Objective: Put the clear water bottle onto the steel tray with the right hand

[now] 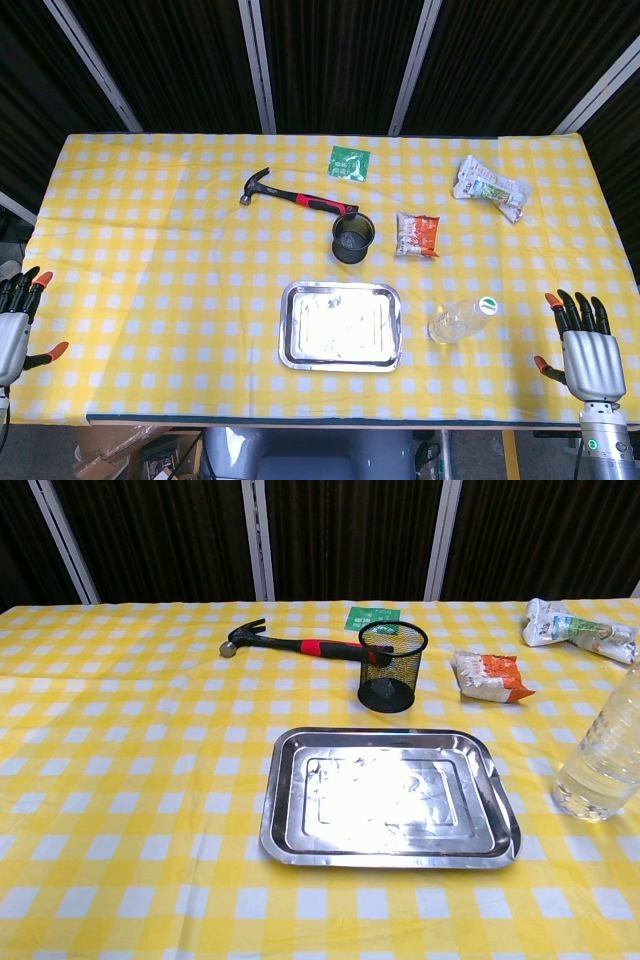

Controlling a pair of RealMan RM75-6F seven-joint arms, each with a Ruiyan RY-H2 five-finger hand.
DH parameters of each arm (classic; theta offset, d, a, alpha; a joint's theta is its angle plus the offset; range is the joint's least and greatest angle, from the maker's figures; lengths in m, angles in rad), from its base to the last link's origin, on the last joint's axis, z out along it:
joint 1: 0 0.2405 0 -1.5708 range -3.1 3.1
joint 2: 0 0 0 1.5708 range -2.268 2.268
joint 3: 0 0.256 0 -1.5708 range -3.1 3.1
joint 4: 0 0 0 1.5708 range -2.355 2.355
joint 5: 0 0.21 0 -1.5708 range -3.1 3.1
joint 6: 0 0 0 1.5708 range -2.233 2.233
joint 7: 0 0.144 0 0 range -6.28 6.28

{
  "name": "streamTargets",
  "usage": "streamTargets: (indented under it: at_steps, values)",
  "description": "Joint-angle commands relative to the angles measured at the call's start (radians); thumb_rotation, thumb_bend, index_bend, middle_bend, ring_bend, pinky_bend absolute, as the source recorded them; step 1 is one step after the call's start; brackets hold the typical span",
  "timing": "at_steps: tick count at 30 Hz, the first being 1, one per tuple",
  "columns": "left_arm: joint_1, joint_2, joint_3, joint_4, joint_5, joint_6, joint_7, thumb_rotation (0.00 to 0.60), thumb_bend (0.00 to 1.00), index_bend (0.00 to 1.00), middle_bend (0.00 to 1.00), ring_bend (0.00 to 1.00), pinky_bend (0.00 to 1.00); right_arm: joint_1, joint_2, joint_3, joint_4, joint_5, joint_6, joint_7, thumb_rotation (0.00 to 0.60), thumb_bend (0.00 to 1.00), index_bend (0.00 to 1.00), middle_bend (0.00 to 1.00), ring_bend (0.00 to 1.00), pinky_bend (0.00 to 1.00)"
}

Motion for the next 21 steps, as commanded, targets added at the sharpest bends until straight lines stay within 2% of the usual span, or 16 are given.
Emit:
streamTargets:
  at_steps: [1,15,21]
  values:
    - [0.000,0.000,0.001,-0.001,0.003,0.002,0.000,0.600,0.19,0.05,0.00,0.00,0.00,0.000,0.001,-0.001,-0.005,0.000,0.002,-0.006,0.600,0.21,0.12,0.10,0.03,0.00]
    - [0.001,0.005,0.001,-0.007,0.012,0.009,-0.014,0.600,0.19,0.05,0.00,0.00,0.00,-0.006,0.010,-0.011,-0.021,-0.002,-0.004,0.034,0.600,0.20,0.12,0.10,0.03,0.00]
    - [0.010,0.007,0.006,-0.017,0.022,0.027,-0.009,0.600,0.19,0.05,0.00,0.00,0.00,0.011,0.019,-0.014,-0.035,0.016,-0.072,0.137,0.600,0.17,0.12,0.10,0.03,0.00]
